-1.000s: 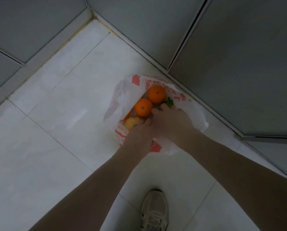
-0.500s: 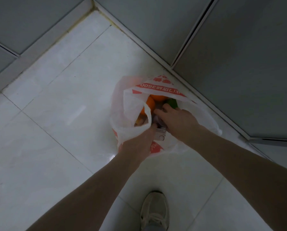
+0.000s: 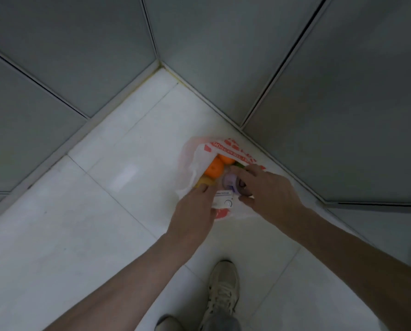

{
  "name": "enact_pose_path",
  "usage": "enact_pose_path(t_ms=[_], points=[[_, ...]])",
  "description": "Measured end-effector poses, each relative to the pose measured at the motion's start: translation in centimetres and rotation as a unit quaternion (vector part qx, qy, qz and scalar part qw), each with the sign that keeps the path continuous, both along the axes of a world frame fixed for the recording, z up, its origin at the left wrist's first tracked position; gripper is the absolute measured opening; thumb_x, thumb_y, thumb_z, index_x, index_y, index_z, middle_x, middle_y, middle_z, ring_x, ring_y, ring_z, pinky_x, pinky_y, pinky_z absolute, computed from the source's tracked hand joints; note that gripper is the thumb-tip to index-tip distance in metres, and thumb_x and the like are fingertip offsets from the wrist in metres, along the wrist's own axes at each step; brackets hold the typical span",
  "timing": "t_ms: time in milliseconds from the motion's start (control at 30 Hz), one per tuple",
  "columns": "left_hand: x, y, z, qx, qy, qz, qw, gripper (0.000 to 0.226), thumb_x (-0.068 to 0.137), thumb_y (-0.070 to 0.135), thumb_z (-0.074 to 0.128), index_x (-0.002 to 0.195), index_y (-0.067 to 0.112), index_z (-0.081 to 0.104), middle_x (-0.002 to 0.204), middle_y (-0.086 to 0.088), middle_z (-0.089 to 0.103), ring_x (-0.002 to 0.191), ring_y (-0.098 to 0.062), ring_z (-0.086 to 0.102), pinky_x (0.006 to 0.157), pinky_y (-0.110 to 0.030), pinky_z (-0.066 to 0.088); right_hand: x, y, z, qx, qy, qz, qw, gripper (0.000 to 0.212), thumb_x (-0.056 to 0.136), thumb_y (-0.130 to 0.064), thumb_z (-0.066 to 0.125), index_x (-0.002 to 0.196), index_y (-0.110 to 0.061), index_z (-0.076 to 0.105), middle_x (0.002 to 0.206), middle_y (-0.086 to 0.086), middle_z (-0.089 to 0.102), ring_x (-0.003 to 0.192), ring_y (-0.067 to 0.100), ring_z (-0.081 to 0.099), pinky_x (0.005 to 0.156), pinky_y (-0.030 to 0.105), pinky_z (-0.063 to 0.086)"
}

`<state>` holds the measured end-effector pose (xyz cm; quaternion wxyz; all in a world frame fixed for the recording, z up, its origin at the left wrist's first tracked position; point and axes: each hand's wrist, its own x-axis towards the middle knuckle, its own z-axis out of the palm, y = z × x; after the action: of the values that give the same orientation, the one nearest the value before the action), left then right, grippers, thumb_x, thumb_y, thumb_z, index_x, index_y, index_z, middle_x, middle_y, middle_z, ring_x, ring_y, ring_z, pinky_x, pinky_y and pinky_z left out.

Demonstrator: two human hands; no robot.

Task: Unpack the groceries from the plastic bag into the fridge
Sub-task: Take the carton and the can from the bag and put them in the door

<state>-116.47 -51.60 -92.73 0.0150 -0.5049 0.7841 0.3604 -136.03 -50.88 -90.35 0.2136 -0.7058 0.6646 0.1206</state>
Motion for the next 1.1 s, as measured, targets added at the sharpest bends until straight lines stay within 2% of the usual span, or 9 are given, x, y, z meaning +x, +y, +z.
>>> enact_pose_path(t_ms=[133,333,500,600,733,867,933,1000,1100], points=[[1.3,0.3,8.2,0.017,0.045,0.04,0.998,0.048,0.092,0.027,0.073,0.138,0.019,0.06,0.125,-0.007,0.067,0.113,-0.029,0.063,0.092,-0.041,0.053,0.2,1.4,9.0,-0.031,-0.056,-0.039,0.997,0.089,0.087,-0.035,0.08,0.161,-0.025,0.032,0.141,0.005,0.061,0.12,0.032,0.061,0.093,0.041,0.052],[4.1,2.1,22.1,-0.045,0.106,0.127,0.985,0.04,0.079,0.025,0.082,0.117,0.02,0.071,0.107,0.0,0.07,0.1,-0.023,0.066,0.08,-0.029,0.046,1.2,3.6,24.4,-0.061,-0.15,-0.127,0.979,0.065,0.081,-0.025,0.085,0.138,-0.02,0.055,0.128,0.003,0.065,0.108,0.034,0.064,0.077,0.039,0.051],[6.9,4.4,35.9,-0.05,0.188,0.197,0.961,0.036,0.075,0.032,0.077,0.109,0.021,0.072,0.101,0.006,0.067,0.091,-0.013,0.066,0.081,-0.034,0.053,3.1,6.1,38.1,-0.119,-0.234,-0.134,0.956,0.06,0.084,-0.044,0.077,0.138,-0.026,0.057,0.125,-0.006,0.059,0.098,0.014,0.062,0.083,0.021,0.044],[8.6,5.9,43.2,-0.061,0.225,0.211,0.949,0.042,0.073,0.041,0.073,0.109,0.02,0.071,0.101,0.008,0.065,0.093,-0.009,0.066,0.083,-0.033,0.055,4.3,7.5,45.8,-0.141,-0.258,-0.136,0.946,0.056,0.086,-0.043,0.077,0.137,-0.035,0.054,0.121,-0.012,0.052,0.098,0.003,0.058,0.086,0.019,0.046],[10.9,7.8,52.5,-0.089,0.254,0.225,0.936,0.036,0.074,0.031,0.081,0.107,0.021,0.07,0.1,0.009,0.064,0.094,-0.009,0.066,0.083,-0.032,0.056,6.0,9.2,54.7,-0.175,-0.292,-0.144,0.929,0.062,0.088,-0.039,0.08,0.143,-0.035,0.052,0.123,-0.014,0.052,0.105,-0.002,0.059,0.093,0.015,0.048],[13.2,9.6,60.5,-0.119,0.285,0.25,0.918,0.032,0.077,0.019,0.085,0.106,0.021,0.071,0.101,0.009,0.066,0.097,-0.012,0.068,0.087,-0.032,0.058,8.4,10.9,61.9,-0.187,-0.361,-0.186,0.894,0.074,0.084,-0.04,0.083,0.148,-0.035,0.046,0.131,-0.019,0.058,0.116,-0.004,0.06,0.092,0.008,0.045],[14.2,10.6,64.0,-0.128,0.302,0.264,0.907,0.033,0.078,0.018,0.086,0.108,0.022,0.071,0.102,0.011,0.067,0.099,-0.012,0.069,0.089,-0.029,0.058,9.6,11.5,64.8,-0.194,-0.397,-0.192,0.876,0.069,0.082,-0.034,0.087,0.142,-0.035,0.052,0.129,-0.018,0.062,0.114,-0.001,0.063,0.088,0.006,0.046],[15.3,11.7,66.8,-0.133,0.317,0.28,0.896,0.033,0.079,0.019,0.086,0.108,0.024,0.071,0.103,0.013,0.069,0.101,-0.013,0.069,0.091,-0.027,0.057,10.6,12.0,67.2,-0.202,-0.437,-0.182,0.858,0.055,0.082,-0.027,0.088,0.129,-0.035,0.061,0.124,-0.014,0.067,0.112,0.004,0.066,0.088,0.012,0.05],[16.6,13.4,70.3,-0.125,0.334,0.318,0.878,0.033,0.08,0.025,0.087,0.109,0.029,0.072,0.106,0.016,0.074,0.102,-0.012,0.071,0.093,-0.029,0.057,12.1,12.3,70.5,-0.188,-0.485,-0.148,0.841,0.046,0.083,-0.02,0.087,0.121,-0.033,0.066,0.121,-0.009,0.069,0.111,0.009,0.068,0.09,0.033,0.057]])
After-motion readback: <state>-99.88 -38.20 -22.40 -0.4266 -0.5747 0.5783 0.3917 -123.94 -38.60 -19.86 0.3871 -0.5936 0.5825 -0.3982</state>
